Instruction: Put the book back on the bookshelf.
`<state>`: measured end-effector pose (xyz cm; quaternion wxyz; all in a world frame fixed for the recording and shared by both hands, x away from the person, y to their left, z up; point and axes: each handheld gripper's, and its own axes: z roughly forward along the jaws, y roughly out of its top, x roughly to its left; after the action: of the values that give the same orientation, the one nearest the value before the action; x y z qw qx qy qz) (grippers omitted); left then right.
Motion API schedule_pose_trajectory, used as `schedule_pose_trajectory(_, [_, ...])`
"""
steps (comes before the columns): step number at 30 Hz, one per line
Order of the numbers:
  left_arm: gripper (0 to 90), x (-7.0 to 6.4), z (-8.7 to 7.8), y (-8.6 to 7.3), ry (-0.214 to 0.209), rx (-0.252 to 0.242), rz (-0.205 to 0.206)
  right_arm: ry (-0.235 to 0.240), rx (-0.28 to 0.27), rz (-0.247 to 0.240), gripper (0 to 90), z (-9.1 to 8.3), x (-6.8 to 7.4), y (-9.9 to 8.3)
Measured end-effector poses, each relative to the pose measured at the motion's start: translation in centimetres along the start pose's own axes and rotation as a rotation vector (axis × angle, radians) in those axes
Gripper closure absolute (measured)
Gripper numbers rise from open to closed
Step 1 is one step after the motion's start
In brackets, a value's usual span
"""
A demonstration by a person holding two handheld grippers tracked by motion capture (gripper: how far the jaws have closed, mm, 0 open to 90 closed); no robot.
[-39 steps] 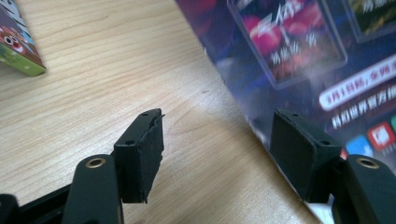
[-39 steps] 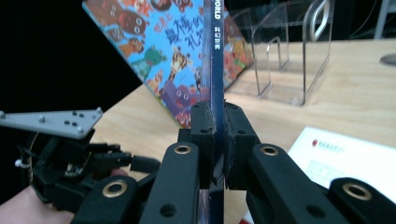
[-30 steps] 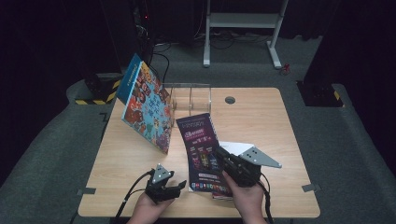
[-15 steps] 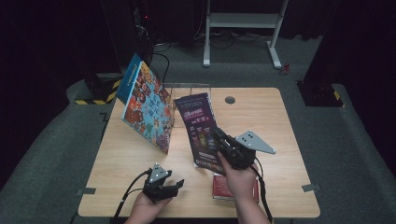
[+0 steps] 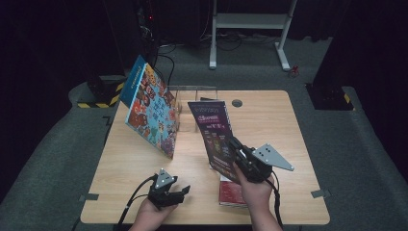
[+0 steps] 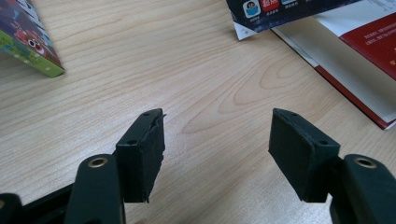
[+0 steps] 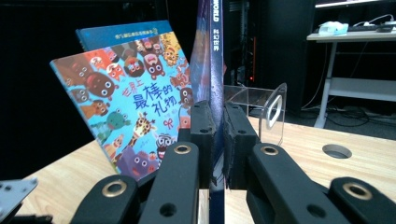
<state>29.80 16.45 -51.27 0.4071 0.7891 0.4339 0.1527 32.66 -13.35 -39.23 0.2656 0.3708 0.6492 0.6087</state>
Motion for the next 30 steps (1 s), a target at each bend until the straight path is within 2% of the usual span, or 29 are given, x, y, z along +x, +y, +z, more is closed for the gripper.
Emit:
schedule_pose_trajectory(8, [35.9,0.0,0.2,-0.1,0.001,0.010,0.003,0.000,0.008,0.006,84.5,-1.4,-0.3,-1.7])
schedule_pose_trajectory(17, [35.8,-0.1,0.5,-0.2,0.000,0.023,0.009,-0.009,0.008,0.012,84.3,-3.1,-0.7,-2.6])
schedule_pose_trajectory(19, [35.8,-0.2,0.6,-0.3,-0.003,0.025,0.001,-0.003,0.021,0.020,84.1,-3.4,-0.9,-2.8])
schedule_pose_trajectory(20, [35.8,-0.2,0.6,-0.3,0.003,0.030,0.015,0.002,0.033,0.027,84.0,-3.5,-0.9,-3.0])
schedule_pose_trajectory(22, [35.8,-0.2,0.7,-0.3,0.002,0.032,0.011,0.005,0.051,0.029,84.1,-3.6,-0.9,-3.5])
schedule_pose_trajectory(25, [35.8,-0.2,0.7,-0.3,-0.003,0.036,0.011,0.011,0.098,0.045,83.7,-3.4,-1.0,-4.1])
schedule_pose_trajectory(28, [35.8,-0.3,0.7,-0.3,-0.004,0.037,0.015,0.010,0.148,0.023,84.5,-3.0,-0.9,-4.7])
schedule_pose_trajectory(30, [35.8,-0.2,0.7,-0.3,-0.005,0.037,0.012,0.015,0.139,0.024,84.6,-3.0,-0.8,-4.8])
